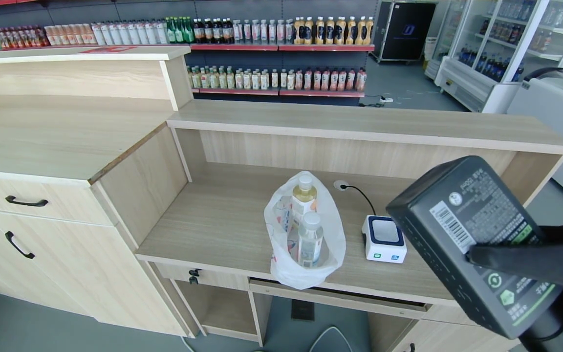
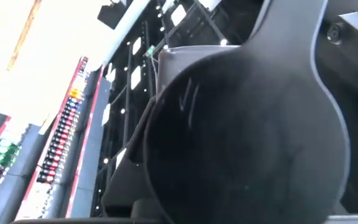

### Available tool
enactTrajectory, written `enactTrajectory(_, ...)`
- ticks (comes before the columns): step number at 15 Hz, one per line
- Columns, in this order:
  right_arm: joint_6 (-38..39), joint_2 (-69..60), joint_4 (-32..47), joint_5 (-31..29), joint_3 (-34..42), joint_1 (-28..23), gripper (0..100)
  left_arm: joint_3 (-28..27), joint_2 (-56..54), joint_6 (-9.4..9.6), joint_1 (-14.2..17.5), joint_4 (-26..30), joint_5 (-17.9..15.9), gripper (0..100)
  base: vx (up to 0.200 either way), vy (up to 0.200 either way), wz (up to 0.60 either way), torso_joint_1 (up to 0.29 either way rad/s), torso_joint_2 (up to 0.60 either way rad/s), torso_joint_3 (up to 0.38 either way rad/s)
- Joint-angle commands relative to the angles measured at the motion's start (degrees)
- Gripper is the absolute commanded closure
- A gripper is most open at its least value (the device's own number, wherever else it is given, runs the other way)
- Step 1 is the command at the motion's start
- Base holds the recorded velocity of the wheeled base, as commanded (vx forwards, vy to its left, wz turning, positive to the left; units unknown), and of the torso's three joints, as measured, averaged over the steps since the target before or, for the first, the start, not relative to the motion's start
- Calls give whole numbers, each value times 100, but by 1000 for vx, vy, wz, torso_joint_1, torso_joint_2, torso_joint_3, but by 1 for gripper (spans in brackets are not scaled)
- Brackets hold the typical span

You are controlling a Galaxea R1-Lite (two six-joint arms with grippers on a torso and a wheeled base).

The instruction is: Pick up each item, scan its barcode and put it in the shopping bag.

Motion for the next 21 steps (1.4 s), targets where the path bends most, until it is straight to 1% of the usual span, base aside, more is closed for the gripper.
enactTrajectory(1,60,-68,2,2,3,114,100,0,-2,0,4,-1,0,0,0,0,0,0,0,0)
enactTrajectory(5,490,46,37,2,-6,465,100,0,-2,0,4,-1,0,0,0,0,0,0,0,0)
enactTrajectory(7,570,107,116,10,-23,826,100,0,-2,0,4,-1,0,0,0,0,0,0,0,0)
enactTrajectory(8,570,72,231,2,-50,922,100,0,-2,0,4,-1,0,0,0,0,0,0,0,0)
enactTrajectory(15,561,-51,301,19,-50,1001,100,0,-2,0,4,-1,0,0,0,0,0,0,0,0)
enactTrajectory(18,552,-68,318,2,-58,1142,100,0,-2,0,4,-1,0,0,0,0,0,0,0,0)
enactTrajectory(21,455,-271,679,10,-58,1142,100,0,-2,0,4,-1,0,0,0,0,0,0,0,0)
